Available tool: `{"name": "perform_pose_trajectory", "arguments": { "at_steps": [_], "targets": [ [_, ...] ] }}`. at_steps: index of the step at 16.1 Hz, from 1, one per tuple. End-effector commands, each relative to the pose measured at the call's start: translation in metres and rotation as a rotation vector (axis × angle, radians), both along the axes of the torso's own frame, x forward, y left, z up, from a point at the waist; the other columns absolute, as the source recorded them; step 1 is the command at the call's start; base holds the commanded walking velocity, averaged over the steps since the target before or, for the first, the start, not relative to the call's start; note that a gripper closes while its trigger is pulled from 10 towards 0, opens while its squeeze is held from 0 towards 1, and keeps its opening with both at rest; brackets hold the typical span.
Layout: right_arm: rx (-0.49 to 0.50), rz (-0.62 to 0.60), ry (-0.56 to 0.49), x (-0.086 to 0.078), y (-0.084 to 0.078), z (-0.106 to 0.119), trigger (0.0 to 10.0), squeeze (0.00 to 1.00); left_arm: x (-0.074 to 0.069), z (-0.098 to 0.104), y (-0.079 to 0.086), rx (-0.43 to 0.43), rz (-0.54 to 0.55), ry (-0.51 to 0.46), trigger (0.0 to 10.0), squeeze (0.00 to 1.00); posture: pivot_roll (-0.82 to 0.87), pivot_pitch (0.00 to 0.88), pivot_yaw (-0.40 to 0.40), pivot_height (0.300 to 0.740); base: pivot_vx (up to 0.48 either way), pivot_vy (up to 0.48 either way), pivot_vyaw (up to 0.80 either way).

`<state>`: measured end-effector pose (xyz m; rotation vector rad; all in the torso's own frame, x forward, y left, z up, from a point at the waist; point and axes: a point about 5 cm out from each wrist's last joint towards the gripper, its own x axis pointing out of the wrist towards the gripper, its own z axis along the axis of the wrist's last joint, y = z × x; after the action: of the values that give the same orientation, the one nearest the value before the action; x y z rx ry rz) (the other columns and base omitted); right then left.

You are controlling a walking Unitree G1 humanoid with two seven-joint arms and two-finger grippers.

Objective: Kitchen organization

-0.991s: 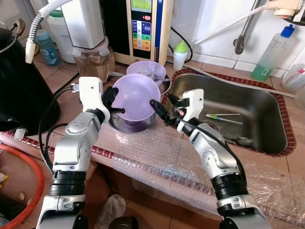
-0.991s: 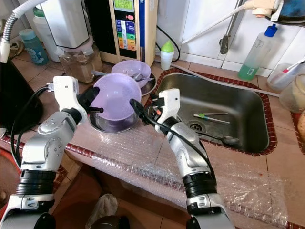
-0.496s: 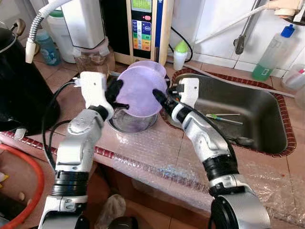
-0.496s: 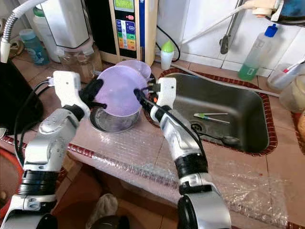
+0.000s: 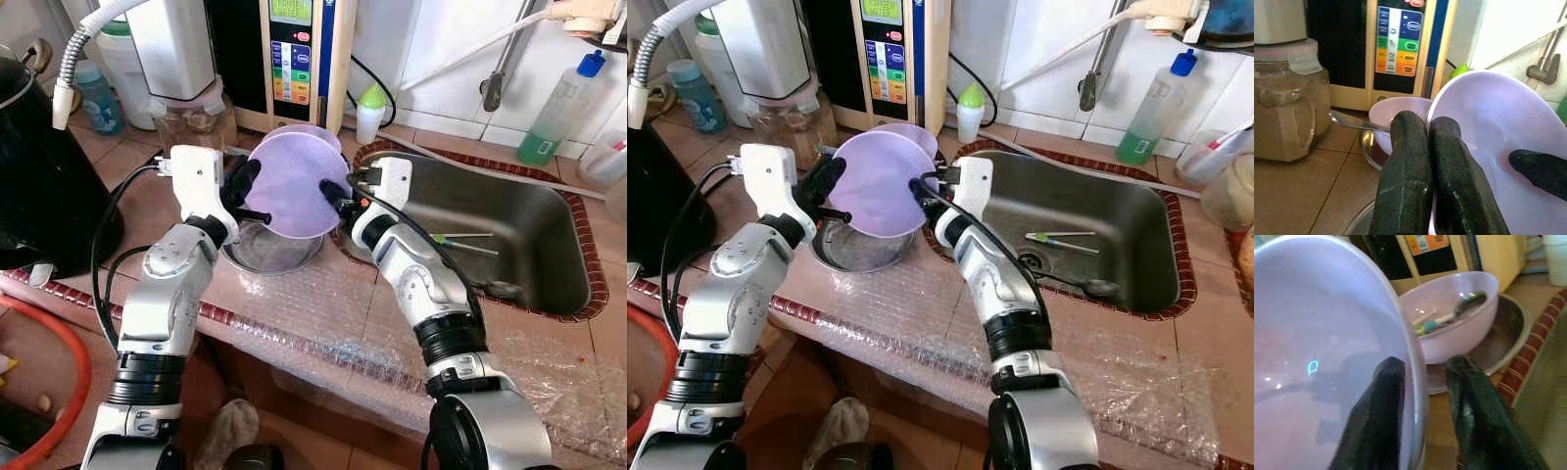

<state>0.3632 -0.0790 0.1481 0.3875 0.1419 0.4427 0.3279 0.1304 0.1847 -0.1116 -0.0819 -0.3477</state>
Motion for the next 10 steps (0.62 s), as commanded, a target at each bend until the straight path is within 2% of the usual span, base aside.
{"name": "perform_pose_trajectory", "arguments": {
  "at_steps": [1, 8, 9, 10],
  "targets": [
    [0.008, -0.045, 0.035, 0.0030, -0.0091, -0.0016, 0.0, 0.00, -0.0007, 0.0078, 0.0015, 0.013, -0.005, -0.050, 0.0, 0.00, 0.06, 0.000, 0.026, 0.740, 0.000, 0.000, 0.00],
    [0.060, -0.101, 0.093, 0.0056, -0.0168, -0.0055, 0.0, 0.00, -0.0010, 0.0084, -0.0011, 0.047, -0.016, -0.066, 0.0, 0.00, 0.06, 0.000, 0.027, 0.740, 0.000, 0.000, 0.00],
    [0.069, -0.097, 0.092, 0.0060, -0.0163, -0.0042, 0.0, 0.00, -0.0015, 0.0088, -0.0024, 0.046, -0.027, -0.071, 5.3, 0.67, 0.06, 0.000, 0.025, 0.740, 0.000, 0.000, 0.00],
    [0.089, -0.093, 0.086, 0.0065, -0.0152, -0.0016, 0.0, 0.00, -0.0017, 0.0096, -0.0030, 0.049, -0.027, -0.079, 10.0, 1.00, 0.06, 0.000, 0.024, 0.740, 0.000, 0.000, 0.00]
  ]
}}
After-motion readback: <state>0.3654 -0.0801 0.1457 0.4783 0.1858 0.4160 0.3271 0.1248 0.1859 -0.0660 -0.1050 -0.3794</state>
